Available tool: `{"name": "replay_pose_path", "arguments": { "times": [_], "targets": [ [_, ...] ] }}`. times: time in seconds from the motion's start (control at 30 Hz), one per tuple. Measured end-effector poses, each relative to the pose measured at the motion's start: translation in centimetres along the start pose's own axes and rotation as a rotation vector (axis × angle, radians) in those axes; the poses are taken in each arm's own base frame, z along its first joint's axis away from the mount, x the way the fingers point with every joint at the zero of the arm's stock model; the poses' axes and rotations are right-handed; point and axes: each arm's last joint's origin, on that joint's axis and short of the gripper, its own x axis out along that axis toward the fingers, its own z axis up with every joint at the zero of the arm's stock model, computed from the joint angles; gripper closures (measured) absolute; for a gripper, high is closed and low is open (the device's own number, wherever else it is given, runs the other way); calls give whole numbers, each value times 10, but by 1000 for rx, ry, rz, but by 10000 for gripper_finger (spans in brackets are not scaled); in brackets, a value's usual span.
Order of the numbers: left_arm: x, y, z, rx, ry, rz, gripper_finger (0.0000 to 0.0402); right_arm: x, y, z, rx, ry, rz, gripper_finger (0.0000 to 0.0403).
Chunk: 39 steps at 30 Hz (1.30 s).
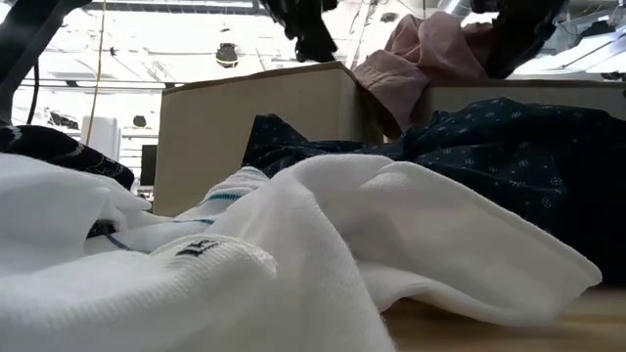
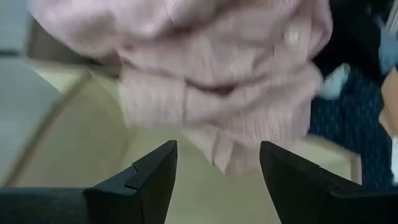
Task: Sort clothes
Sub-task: Put the pink long sleeve shirt into the right laundry organizer
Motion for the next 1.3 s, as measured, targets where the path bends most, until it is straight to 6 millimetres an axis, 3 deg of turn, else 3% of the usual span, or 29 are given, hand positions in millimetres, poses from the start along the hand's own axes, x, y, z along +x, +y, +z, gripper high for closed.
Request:
{"name": "replay_pose_path", "arguments": {
  "times": [0.2,0.47,0.7,0.9,1.13,1.3],
  "targets": [
    [18,0,-14,-32,75,-26,178,-12,3,-2,20,-92,3,164],
    [31,-2,-16,-6,60,-30,178,-34,3,-1,86,-279,66,164],
    [50,-3,-21,25,27,-28,178,-43,22,10,-69,-424,139,164],
    [56,-6,-20,54,3,-28,178,-30,49,23,-248,-471,126,164],
    [57,-11,-17,68,-6,-36,178,8,80,36,-423,-425,56,164],
    [58,-15,-16,74,-6,-49,178,36,89,45,-483,-386,10,164]
  ]
}}
